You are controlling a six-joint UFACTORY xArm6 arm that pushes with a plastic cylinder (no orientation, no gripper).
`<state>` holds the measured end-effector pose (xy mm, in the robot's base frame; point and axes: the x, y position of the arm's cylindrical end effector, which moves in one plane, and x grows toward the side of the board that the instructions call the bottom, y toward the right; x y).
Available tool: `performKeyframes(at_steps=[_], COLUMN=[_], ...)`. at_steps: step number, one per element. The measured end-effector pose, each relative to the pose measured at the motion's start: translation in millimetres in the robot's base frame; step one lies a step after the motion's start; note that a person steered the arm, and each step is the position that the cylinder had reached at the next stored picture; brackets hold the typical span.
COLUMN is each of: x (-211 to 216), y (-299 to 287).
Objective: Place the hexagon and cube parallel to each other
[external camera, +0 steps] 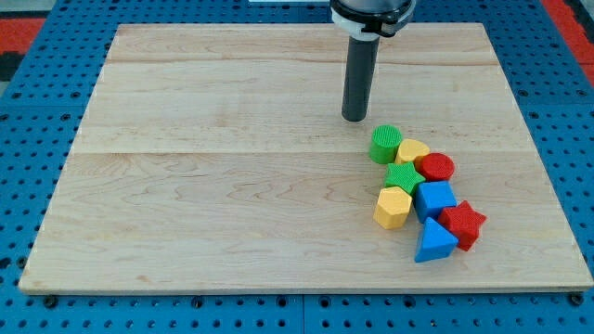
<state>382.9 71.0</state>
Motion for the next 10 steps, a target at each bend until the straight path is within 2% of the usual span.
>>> performKeyframes(at_steps=[3, 4, 6, 8, 10], x=[-6.5, -32.7, 26.0, 57.6, 128.9], y=[-1.6, 17.3, 139.4, 140.3, 126.7])
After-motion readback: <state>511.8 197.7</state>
